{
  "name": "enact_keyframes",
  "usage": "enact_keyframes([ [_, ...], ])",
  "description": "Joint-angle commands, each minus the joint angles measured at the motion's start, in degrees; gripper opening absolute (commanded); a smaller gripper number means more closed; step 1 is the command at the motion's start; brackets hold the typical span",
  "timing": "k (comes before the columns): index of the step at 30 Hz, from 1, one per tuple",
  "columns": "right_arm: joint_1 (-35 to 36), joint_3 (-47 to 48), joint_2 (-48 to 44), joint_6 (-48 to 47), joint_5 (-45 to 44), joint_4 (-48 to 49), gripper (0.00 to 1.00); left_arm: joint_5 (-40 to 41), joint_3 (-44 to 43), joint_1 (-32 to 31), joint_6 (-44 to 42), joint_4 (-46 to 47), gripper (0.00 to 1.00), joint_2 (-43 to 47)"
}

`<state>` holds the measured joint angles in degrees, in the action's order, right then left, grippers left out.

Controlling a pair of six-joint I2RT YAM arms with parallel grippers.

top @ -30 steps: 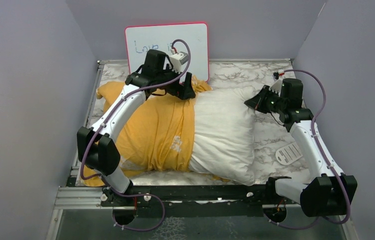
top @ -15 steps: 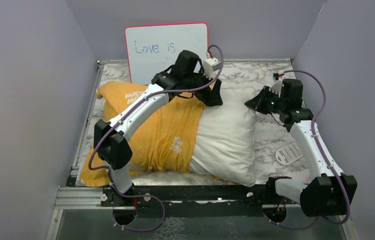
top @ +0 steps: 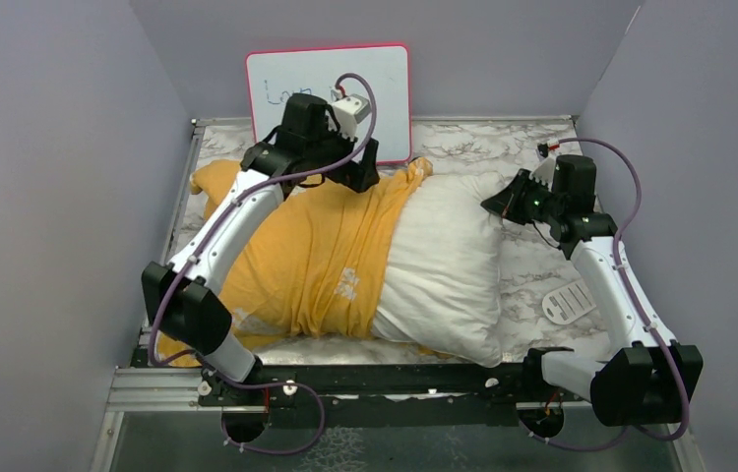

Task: Remove the pillowcase from the pillow
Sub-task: Remove the pillow from the pillowcase.

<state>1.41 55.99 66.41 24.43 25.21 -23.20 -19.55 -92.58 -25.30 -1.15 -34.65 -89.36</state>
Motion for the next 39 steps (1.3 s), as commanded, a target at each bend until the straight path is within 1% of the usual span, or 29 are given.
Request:
enact_keyframes([
  [1, -0.20, 1.79, -2.39, -0.42, 3.65, 5.33, 0.01, -5.47, 1.76, -1.16, -0.02, -4.59, 0.95, -6.86],
  [2, -0.23, 1.84, -2.65, -0.39, 3.56, 5.88, 0.01, -7.98, 1.70, -1.16, -0.29, -4.89, 0.92, -8.11],
  [3, -0.19, 1.97, -2.92, -0.35, 3.14, 6.60, 0.01, -11.59, 1.72, -1.16, -0.93, -5.37, 0.87, -9.12],
  [4, -0.18, 1.95, -3.14, -0.34, 2.64, 7.31, 0.01, -14.73, 1.63, -1.16, -1.62, -5.87, 0.80, -10.00],
  [5, -0.21, 1.98, -3.30, -0.34, 2.00, 7.98, 0.01, -17.19, 1.49, -1.16, -2.23, -6.53, 0.68, -10.61],
  [6, -0.18, 2.13, -3.36, -0.27, 0.69, 8.15, 0.01, -17.97, 1.51, -1.16, -2.72, -7.14, 0.53, -10.83],
  [7, -0.18, 2.39, -3.32, -0.09, -1.13, 7.92, 0.01, -17.60, 1.77, -1.03, -3.15, -7.40, 0.40, -10.56],
  [9, -0.23, 2.65, -2.95, 0.71, -5.49, 7.20, 0.01, -14.30, 2.85, -0.35, -2.91, -7.48, 0.12, -8.88],
  [10, -0.24, 3.13, -2.44, 1.38, -8.16, 6.11, 0.01, -12.17, 3.43, 0.32, -2.72, -7.56, 0.02, -7.77],
  [11, -0.19, 3.59, -1.86, 1.80, -10.28, 5.20, 0.01, -9.42, 4.01, 1.01, -2.36, -7.58, 0.00, -6.36],
  [14, -0.49, 4.01, -0.50, 3.60, -14.50, 3.62, 0.00, 0.03, 6.14, 3.85, -1.34, -7.47, 0.00, -1.19],
  [15, -0.70, 3.70, -0.42, 4.25, -15.19, 3.60, 0.01, 4.87, 6.86, 4.89, -0.90, -7.46, 0.00, 0.60],
  [18, -1.06, 2.71, -0.97, 5.98, -16.73, 3.84, 0.01, 12.93, 9.38, 9.19, -0.79, -7.59, 0.00, 6.20],
  [21, -2.92, 2.13, -1.69, 6.67, -17.21, 4.44, 0.01, 16.87, 11.82, 14.26, -1.23, -7.71, 0.00, 10.27],
  [25, -3.41, 2.78, -1.63, 6.69, -17.04, 4.25, 0.01, 21.24, 13.64, 17.17, 0.40, -7.74, 0.00, 11.82],
  [28, -3.69, 3.34, -1.70, 5.98, -16.16, 4.35, 0.01, 22.75, 14.87, 19.17, 0.91, -7.75, 0.00, 11.74],
  [30, -3.69, 3.67, -2.00, 4.32, -13.57, 5.05, 0.01, 20.98, 14.92, 19.45, 0.89, -7.65, 0.01, 12.03],
  [32, -3.69, 3.49, -2.23, 2.78, -9.03, 6.51, 0.01, 16.17, 14.27, 19.50, 1.72, -7.41, 0.25, 12.74],
  [33, -3.69, 3.52, -2.19, 2.31, -6.98, 6.77, 0.01, 13.29, 13.79, 19.49, 2.79, -6.90, 0.35, 13.13],
  [34, -3.69, 3.33, -2.26, 1.88, -5.28, 7.02, 0.01, 10.19, 13.22, 19.39, 3.19, -6.17, 0.47, 13.70],
  [35, -3.69, 3.07, -2.35, 1.71, -3.32, 7.53, 0.01, 6.82, 12.71, 19.33, 3.52, -4.88, 0.60, 14.07],
  [37, -3.69, 2.51, -2.64, 1.52, -0.52, 8.52, 0.01, -1.60, 11.54, 17.95, 3.33, -3.10, 0.72, 14.26],
  [38, -3.69, 2.34, -2.67, 1.50, 0.77, 8.94, 0.01, -3.68, 10.68, 16.38, 3.23, -2.72, 0.75, 13.91],
  [39, -3.69, 2.32, -2.67, 1.50, 1.97, 9.27, 0.01, -3.77, 9.62, 13.96, 2.75, -2.49, 0.78, 13.20],
])
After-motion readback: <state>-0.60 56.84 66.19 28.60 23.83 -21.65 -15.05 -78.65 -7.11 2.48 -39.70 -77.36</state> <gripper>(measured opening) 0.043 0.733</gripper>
